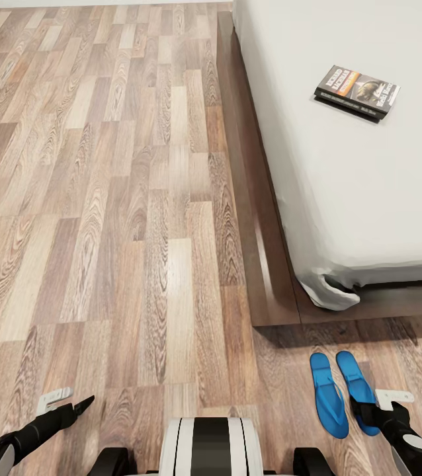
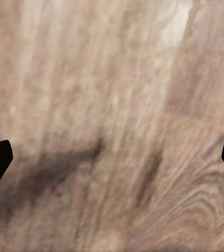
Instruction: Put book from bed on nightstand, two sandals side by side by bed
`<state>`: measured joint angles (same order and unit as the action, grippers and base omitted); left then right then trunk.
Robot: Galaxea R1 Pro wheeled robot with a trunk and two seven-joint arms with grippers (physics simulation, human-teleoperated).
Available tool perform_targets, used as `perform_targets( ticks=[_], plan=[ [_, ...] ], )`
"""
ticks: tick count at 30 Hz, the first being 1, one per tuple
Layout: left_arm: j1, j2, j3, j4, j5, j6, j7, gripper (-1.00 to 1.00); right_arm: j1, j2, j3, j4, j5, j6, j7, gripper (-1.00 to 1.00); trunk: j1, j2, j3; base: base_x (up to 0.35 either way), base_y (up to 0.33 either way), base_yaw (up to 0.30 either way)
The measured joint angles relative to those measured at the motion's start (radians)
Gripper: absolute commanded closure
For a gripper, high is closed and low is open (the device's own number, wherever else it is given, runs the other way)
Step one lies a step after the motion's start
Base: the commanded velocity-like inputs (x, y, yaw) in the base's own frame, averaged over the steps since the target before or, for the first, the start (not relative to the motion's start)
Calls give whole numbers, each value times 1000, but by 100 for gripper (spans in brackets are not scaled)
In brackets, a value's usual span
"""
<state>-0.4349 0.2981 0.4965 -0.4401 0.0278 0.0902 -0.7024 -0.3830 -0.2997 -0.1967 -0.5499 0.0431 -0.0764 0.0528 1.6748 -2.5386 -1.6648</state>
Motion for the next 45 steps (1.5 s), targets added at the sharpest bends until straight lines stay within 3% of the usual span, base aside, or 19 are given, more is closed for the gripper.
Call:
perform_targets(
  ticks=[45],
  plan=[
    [0,-12,0,0,0,0,0,-100,0,-1,-1,0,0,2,0,-100,-20,10,170,0,0,0]
  ],
)
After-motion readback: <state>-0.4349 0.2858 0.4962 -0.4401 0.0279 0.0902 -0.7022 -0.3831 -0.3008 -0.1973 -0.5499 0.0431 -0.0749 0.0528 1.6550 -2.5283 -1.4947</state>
